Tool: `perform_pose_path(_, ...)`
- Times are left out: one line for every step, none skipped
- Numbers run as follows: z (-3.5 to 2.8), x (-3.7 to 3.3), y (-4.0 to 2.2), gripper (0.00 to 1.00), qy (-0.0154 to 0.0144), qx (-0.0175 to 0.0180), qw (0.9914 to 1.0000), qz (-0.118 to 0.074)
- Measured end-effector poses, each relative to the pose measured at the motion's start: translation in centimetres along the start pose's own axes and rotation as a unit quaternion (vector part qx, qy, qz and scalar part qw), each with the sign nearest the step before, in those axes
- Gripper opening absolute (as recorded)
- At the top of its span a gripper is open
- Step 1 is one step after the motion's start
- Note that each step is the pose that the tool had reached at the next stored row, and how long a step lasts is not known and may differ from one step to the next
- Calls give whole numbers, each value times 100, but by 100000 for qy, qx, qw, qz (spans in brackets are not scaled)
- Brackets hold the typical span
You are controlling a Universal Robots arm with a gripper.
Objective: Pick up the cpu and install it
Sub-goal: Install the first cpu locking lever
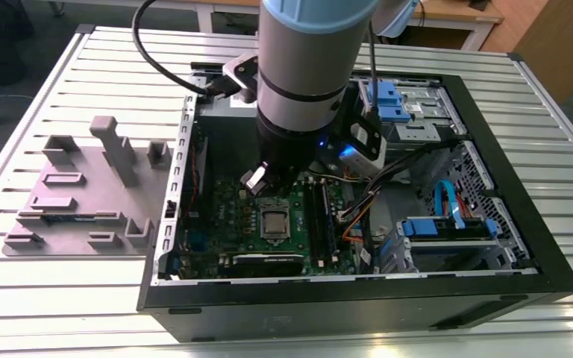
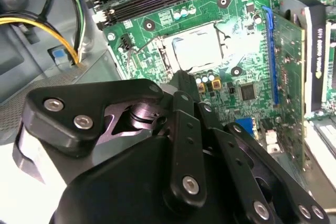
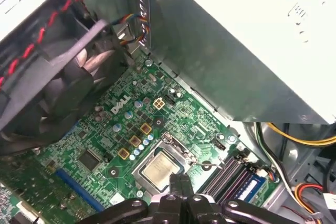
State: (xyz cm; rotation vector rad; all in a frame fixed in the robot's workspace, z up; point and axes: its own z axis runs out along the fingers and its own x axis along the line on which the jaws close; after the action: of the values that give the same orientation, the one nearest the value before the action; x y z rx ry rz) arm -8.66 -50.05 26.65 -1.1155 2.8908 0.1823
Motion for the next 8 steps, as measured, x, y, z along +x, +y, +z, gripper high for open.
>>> perform_pose_path(-3, 0, 0, 11, -30, -22, 100000, -2)
perform_pose_path(-3, 0, 0, 11, -101, -100, 100000, -5)
perform_pose_path(-3, 0, 1, 11, -181, -193, 100000, -3)
perform_pose_path(-3, -3, 2, 11, -268, -282, 99999, -6)
perform_pose_path(-1, -7, 6, 11, -362, -362, 99999, -9)
perform_pose_path(-1, -14, 14, 11, -447, -421, 99998, -13)
perform_pose_path(0, -23, 24, 11, -518, -469, 99998, -17)
perform_pose_path(3, -35, 37, 11, -584, -509, 99997, -21)
